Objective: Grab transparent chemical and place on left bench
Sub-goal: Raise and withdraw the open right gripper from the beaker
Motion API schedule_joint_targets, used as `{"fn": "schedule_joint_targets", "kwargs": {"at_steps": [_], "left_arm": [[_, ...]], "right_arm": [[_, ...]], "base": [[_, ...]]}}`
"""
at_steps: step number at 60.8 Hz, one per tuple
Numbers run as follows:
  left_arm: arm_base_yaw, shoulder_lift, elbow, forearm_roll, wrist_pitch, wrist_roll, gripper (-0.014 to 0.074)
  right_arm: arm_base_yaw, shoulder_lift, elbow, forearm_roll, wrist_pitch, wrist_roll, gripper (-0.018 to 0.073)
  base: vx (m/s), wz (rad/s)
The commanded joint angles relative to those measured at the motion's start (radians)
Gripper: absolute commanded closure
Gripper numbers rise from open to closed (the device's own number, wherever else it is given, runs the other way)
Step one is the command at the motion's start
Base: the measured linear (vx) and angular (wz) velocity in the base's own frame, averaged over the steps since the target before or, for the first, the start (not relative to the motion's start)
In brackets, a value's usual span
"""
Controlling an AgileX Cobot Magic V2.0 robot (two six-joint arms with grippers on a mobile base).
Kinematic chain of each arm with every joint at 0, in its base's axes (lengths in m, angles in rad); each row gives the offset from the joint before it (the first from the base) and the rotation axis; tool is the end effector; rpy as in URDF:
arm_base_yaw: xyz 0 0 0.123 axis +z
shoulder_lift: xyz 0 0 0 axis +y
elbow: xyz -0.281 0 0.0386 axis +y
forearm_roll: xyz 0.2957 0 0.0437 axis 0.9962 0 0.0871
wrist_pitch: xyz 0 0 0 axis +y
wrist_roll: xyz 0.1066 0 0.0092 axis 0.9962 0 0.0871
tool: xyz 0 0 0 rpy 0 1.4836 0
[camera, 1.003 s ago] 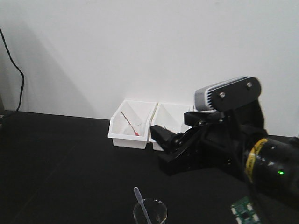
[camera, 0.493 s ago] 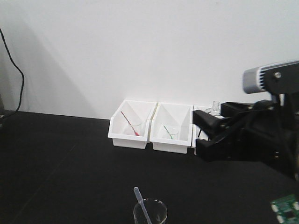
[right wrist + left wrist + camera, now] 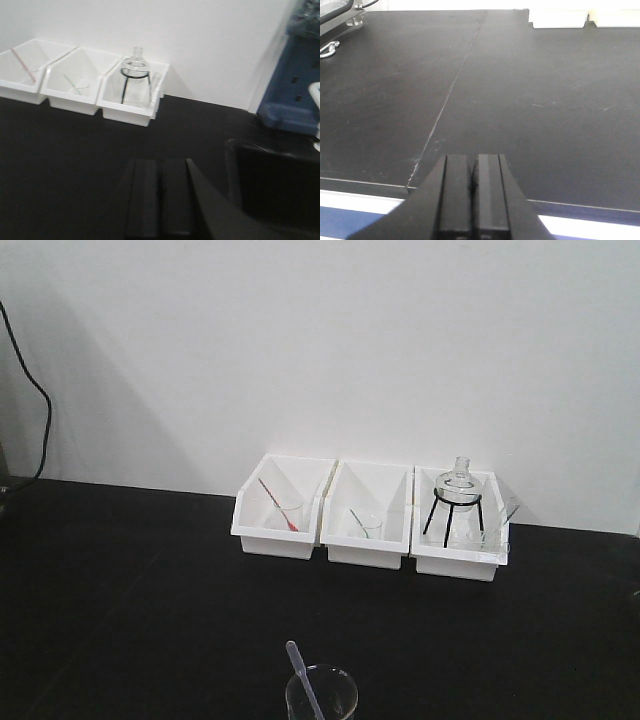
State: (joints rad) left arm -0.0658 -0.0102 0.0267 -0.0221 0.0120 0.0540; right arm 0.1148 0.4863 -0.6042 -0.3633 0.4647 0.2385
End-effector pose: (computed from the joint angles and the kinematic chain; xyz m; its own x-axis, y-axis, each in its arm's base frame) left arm 0.1216 -0.0080 0.2037 0.0606 0.0280 -0.9978 0.0641 0.9974 0.0319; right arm 0.1618 0.0015 0.3421 -0.2322 -0.1152 -0.9658 0.0203 0.9922 -0.1232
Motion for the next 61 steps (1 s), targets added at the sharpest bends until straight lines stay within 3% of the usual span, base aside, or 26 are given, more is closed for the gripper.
{"fn": "schedule_joint_targets", "kwargs": {"at_steps": [1, 8, 16, 25, 32, 61], "left_arm": [[-0.002, -0.019, 0.016, -0.001, -0.078, -0.008, 0.0600], [-0.002, -0.019, 0.016, -0.001, -0.078, -0.008, 0.0600], [-0.002, -0.019, 0.016, -0.001, -0.078, -0.008, 0.0600], [-0.002, -0.019, 0.016, -0.001, -0.078, -0.008, 0.0600], [-0.002, -0.019, 0.016, -0.001, -0.078, -0.008, 0.0600], [-0.002, -0.019, 0.016, -0.001, -0.078, -0.008, 0.0600]], "right_arm": [[-0.101, -0.098, 0.120, 0.014, -0.203, -0.014, 0.0567], [-0.148, -0.252, 0.322, 0.027, -0.299, -0.014, 0.0567], [-0.155, -0.429, 0.491, 0.036, -0.315, -0.050, 0.0567], [-0.155, -0.500, 0.648, 0.187, -0.374, -0.159, 0.0567], [-0.155, -0.505, 0.641, 0.303, -0.298, -0.179, 0.0567], [-0.155, -0.505, 0.641, 0.313, -0.316, -0.159, 0.0567]], "base": [[0.00, 0.00], [0.00, 0.00], [0.00, 0.00], [0.00, 0.00], [0.00, 0.01], [0.00, 0.00]]}}
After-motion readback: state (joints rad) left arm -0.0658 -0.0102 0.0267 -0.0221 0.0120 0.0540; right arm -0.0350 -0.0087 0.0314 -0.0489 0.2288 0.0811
